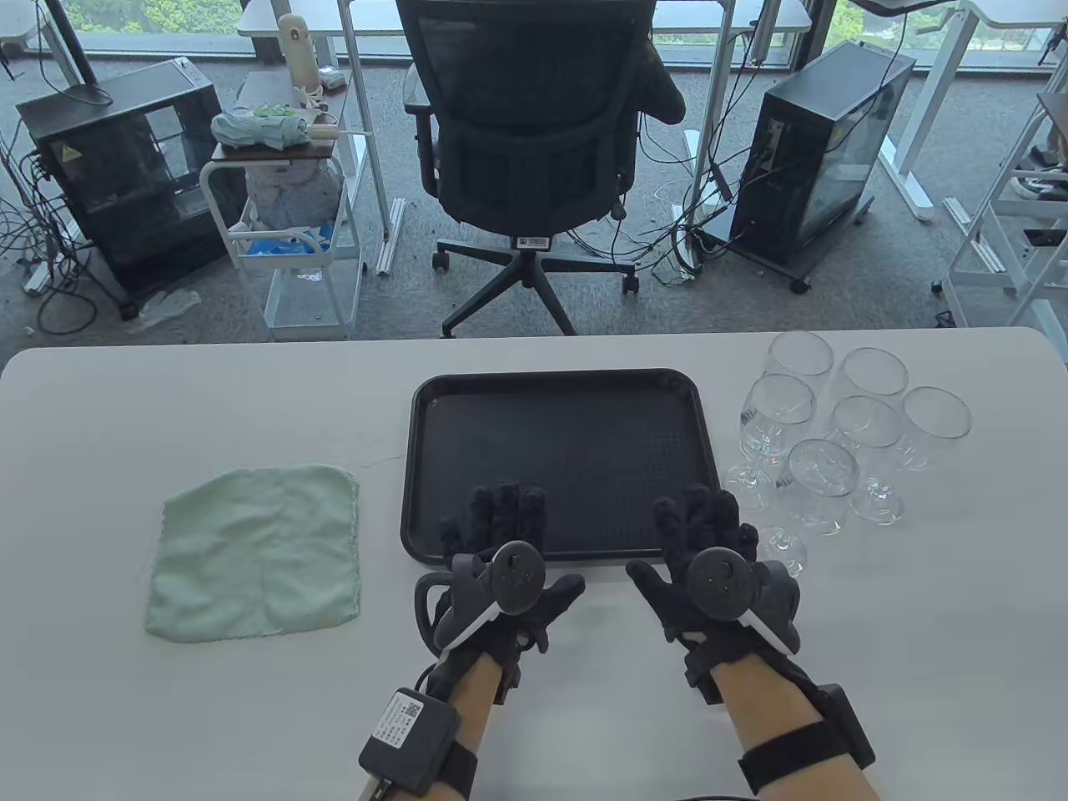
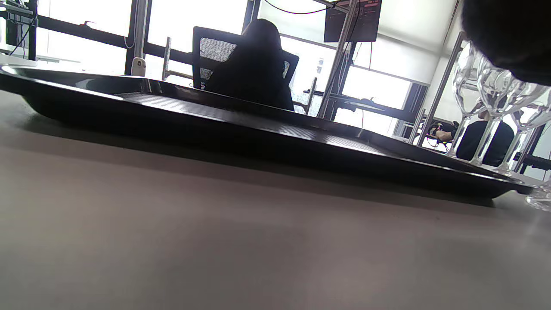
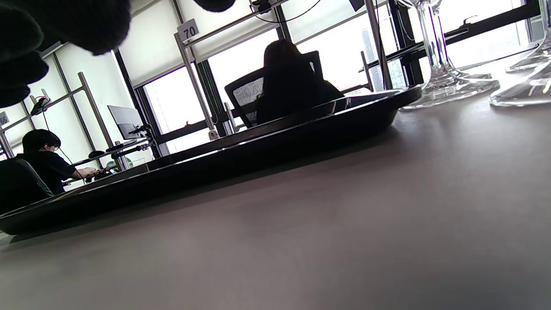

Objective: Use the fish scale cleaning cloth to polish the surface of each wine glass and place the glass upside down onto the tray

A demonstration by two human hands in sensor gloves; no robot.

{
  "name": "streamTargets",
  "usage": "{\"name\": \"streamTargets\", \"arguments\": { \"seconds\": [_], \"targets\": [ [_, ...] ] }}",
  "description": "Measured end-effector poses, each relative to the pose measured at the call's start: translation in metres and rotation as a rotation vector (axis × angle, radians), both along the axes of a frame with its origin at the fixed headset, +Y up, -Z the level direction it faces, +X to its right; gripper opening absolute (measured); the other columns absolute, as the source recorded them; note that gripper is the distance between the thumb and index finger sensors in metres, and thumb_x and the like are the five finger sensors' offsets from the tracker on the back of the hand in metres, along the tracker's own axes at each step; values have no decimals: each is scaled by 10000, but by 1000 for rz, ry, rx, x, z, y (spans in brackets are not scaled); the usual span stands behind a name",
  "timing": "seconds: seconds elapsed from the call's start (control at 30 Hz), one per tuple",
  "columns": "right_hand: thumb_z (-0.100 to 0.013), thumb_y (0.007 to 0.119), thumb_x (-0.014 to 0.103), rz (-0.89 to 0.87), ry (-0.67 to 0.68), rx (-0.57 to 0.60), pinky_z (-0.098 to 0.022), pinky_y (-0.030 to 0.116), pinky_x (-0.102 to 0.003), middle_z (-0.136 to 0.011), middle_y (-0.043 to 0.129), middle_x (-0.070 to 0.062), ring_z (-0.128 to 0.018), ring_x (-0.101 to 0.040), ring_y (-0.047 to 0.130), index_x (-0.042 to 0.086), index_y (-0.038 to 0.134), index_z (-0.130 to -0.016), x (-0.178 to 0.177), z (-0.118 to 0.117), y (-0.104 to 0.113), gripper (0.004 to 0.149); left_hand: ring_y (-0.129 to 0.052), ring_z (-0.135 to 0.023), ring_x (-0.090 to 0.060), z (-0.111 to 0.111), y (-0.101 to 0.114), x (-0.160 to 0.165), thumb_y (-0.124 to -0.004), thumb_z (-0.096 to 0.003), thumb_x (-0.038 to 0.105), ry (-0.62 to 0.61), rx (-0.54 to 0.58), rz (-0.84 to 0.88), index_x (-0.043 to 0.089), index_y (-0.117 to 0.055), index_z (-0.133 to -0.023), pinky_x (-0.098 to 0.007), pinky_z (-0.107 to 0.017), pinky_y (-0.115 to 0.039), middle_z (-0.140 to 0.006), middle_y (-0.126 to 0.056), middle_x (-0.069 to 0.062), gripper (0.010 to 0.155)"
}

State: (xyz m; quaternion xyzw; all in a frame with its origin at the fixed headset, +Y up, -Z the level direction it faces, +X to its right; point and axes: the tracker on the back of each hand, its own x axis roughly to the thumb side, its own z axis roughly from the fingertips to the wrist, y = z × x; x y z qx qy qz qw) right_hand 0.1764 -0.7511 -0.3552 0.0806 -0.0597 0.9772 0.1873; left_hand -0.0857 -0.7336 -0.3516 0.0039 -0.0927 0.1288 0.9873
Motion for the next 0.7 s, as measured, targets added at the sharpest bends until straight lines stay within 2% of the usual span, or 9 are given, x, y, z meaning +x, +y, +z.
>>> {"name": "streamTargets", "arguments": {
  "seconds": [0.7],
  "targets": [
    [-510,693,701,-13,13,-12,-703,279,-692,-1185,186,-106,-1038,-405,70,356,325,-1125,-2,0,-1,796,-69,-1155,-302,-2,-2,-4,-774,-403,787,19,-24,-13,396,-59,-1057,-713,-777,-140,-1207,-65,42,1045]
  ]
}}
